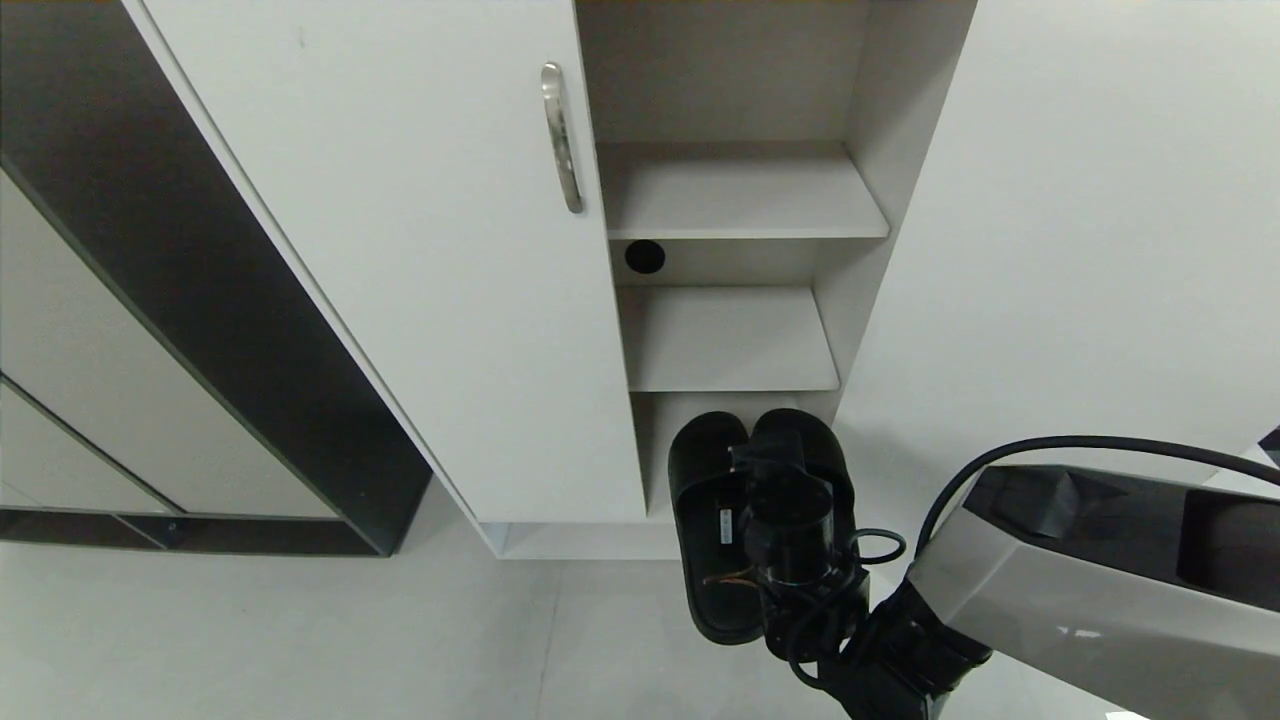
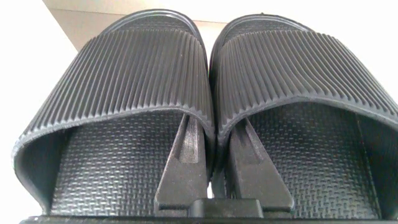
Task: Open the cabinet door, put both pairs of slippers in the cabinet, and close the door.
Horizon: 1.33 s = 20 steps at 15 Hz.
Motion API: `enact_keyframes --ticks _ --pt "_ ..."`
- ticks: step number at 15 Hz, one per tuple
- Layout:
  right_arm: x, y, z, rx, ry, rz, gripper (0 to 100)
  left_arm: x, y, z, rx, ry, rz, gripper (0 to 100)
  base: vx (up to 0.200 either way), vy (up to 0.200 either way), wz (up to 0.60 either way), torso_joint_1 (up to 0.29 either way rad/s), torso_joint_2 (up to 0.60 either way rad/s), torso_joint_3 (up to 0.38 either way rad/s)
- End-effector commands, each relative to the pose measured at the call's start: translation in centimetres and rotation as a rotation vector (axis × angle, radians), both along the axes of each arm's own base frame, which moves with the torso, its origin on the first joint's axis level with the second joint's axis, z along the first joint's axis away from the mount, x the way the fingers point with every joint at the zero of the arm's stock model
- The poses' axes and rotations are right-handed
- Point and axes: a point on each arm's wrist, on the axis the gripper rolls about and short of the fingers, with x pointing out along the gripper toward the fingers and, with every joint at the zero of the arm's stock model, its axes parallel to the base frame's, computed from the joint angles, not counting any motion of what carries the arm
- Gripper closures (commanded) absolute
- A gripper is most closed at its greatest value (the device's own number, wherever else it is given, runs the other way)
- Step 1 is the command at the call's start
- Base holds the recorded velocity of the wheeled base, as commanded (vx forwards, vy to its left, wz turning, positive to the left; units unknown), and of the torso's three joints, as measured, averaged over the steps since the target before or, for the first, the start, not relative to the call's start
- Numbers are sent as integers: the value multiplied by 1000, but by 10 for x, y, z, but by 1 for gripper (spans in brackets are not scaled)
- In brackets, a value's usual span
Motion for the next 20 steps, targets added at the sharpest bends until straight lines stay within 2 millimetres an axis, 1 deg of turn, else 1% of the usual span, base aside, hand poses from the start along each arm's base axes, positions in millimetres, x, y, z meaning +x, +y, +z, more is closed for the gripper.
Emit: enact_keyframes --ticks 1,4,6,13,15,17,20 --pt "0 0 0 7 -6 0 100 0 0 0 1 1 0 100 200 0 0 -2 2 -2" --pt "0 0 3 21 -21 0 100 0 0 0 -1 1 0 100 200 0 0 1 5 4" --pt "-1 0 12 35 -44 1 100 0 0 0 -1 1 0 100 200 0 0 -2 2 0" --pt "-2 1 10 39 -48 5 100 0 0 0 -1 1 0 100 200 0 0 2 0 4" --pt "1 4 0 39 -47 13 100 0 0 0 -1 1 0 100 0 0 0 0 0 0" --pt "4 7 0 46 -54 13 100 0 0 0 -1 1 0 100 0 0 0 0 0 0" --pt "6 8 2 51 -58 10 100 0 0 0 -1 1 0 100 0 0 0 0 0 0"
